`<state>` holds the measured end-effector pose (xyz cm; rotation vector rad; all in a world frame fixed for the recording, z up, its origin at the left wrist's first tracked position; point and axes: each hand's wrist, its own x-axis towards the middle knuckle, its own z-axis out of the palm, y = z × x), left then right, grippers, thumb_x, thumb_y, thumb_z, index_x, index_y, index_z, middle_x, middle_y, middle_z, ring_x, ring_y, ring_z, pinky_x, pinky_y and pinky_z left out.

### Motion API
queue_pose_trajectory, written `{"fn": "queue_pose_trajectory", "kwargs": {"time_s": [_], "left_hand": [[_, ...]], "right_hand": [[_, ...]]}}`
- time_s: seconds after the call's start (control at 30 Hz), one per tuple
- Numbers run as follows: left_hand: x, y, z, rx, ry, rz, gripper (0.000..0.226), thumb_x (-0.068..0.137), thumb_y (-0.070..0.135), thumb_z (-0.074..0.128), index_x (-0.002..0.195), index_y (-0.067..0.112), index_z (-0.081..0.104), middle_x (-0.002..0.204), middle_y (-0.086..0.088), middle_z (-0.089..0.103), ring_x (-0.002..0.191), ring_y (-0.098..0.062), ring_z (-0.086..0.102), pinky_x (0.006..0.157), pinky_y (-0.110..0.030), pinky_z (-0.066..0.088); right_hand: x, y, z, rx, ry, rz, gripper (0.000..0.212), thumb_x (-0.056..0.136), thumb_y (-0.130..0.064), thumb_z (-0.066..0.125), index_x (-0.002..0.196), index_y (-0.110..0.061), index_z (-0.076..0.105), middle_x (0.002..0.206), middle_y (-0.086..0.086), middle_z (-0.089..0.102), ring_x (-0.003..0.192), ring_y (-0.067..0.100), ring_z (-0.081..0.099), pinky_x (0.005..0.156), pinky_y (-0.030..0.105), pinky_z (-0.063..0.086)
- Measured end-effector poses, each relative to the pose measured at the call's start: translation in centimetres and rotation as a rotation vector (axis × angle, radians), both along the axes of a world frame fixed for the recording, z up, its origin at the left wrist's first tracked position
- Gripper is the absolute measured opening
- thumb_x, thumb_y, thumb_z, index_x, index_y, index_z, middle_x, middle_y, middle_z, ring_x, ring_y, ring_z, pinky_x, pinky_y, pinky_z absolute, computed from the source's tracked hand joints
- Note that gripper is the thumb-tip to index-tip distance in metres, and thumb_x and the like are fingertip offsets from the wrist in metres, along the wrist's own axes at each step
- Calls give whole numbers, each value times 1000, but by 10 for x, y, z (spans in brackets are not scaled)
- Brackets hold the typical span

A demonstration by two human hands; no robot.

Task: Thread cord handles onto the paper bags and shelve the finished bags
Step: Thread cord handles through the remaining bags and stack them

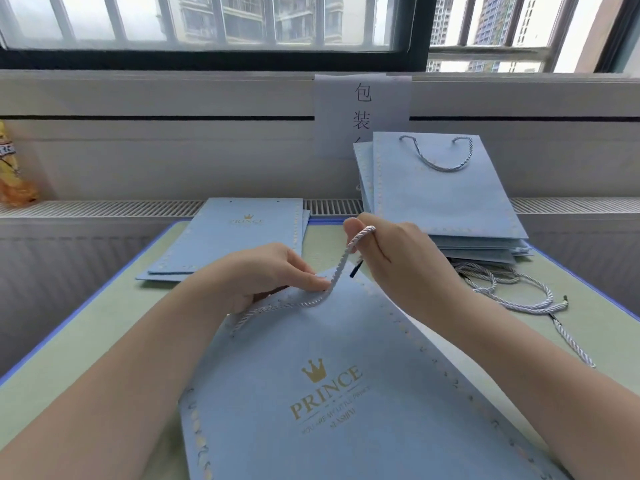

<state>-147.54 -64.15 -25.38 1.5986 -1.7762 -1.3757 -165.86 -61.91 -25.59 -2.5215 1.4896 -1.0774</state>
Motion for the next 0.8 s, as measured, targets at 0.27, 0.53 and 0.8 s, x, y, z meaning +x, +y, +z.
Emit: {"fn": "queue_pose_trajectory", "kwargs": {"time_s": [0.27, 0.53, 0.8], "left_hand": [[2, 0, -2, 58, 6, -72, 10, 83, 9, 69, 86, 0, 70, 84, -20, 66, 73, -28, 62, 74, -36, 51], [3, -2, -3, 24, -53, -82, 13, 82, 21, 72, 74, 11, 71, 73, -9, 63, 67, -21, 58, 69, -31, 48], [5, -3, -4, 45, 30, -119, 12, 85, 16, 67, 74, 12, 72, 76, -8, 65, 70, -20, 60, 67, -28, 48]], "right_hand": [[5, -2, -14, 203, 15, 216, 9, 92, -8, 54, 93, -12, 62, 71, -8, 56, 70, 13, 55, 69, 29, 45], [8, -2, -16, 66, 221, 241, 25, 82, 5, 57, 93, -14, 68, 89, -1, 58, 78, 17, 54, 71, 32, 46], [9, 0, -11, 92, 221, 219, 11, 90, -10, 60, 98, -9, 67, 93, 5, 64, 87, 23, 58, 75, 35, 45]]}}
